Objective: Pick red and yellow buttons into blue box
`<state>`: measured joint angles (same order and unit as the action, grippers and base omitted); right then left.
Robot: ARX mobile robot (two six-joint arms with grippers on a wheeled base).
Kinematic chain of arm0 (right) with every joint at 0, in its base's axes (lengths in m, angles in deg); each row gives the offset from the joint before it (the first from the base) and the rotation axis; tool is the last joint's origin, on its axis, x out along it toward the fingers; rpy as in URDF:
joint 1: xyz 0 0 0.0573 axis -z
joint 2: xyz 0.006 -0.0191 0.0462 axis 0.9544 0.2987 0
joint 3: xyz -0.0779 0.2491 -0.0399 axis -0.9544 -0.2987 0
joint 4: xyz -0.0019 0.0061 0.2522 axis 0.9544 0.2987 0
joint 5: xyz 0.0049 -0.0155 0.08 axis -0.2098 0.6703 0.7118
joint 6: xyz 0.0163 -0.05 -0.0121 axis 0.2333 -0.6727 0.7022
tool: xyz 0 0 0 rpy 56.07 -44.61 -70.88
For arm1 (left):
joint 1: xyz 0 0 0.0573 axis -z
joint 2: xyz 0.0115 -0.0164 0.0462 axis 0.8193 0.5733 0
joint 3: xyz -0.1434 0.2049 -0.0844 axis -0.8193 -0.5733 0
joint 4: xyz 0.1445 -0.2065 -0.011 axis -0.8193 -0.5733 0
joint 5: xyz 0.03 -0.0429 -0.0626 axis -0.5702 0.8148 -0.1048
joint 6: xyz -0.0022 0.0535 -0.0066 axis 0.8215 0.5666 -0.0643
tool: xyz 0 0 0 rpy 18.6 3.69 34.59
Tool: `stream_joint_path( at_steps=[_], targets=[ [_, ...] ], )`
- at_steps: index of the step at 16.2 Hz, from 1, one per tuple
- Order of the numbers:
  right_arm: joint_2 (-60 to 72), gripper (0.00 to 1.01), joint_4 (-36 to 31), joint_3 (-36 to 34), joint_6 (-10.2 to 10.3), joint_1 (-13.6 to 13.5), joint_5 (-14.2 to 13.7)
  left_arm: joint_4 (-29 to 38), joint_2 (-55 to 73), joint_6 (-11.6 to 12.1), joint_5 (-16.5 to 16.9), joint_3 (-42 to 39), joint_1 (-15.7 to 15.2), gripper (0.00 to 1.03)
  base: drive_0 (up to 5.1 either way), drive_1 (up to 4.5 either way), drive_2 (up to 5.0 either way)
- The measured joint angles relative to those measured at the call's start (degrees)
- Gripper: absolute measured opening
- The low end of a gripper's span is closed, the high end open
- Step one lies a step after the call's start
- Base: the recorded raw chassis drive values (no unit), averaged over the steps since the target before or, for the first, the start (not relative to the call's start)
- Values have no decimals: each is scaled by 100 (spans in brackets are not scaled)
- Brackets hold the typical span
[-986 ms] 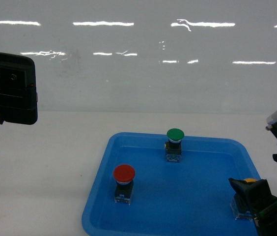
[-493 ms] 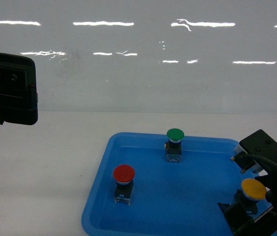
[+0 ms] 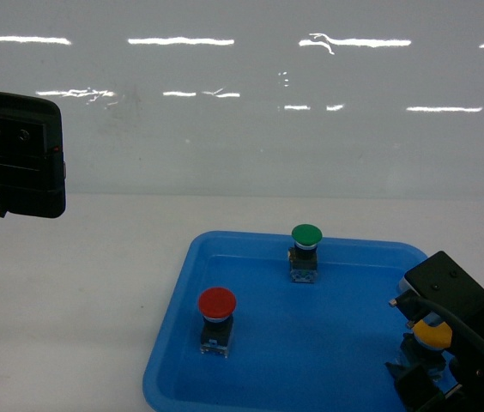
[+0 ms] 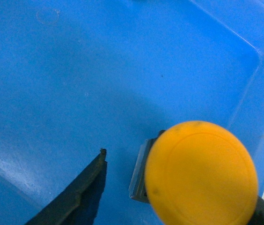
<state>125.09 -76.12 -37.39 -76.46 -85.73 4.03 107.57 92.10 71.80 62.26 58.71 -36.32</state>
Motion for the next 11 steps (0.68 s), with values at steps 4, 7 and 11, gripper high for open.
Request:
stream_joint_path(
  at_steps=[4,7,11],
  targets=[
    [98,28,-216,57,35,-7,-98,0,0,0,0,0,0,98,0,0,0],
    [26,25,-490,-52,118,9,-162,0,0,0,0,0,2,98,0,0,0],
    [-1180,25,-667,-501,468,356,-107,-2,0,0,0,0,0,98,0,0,0]
  ],
)
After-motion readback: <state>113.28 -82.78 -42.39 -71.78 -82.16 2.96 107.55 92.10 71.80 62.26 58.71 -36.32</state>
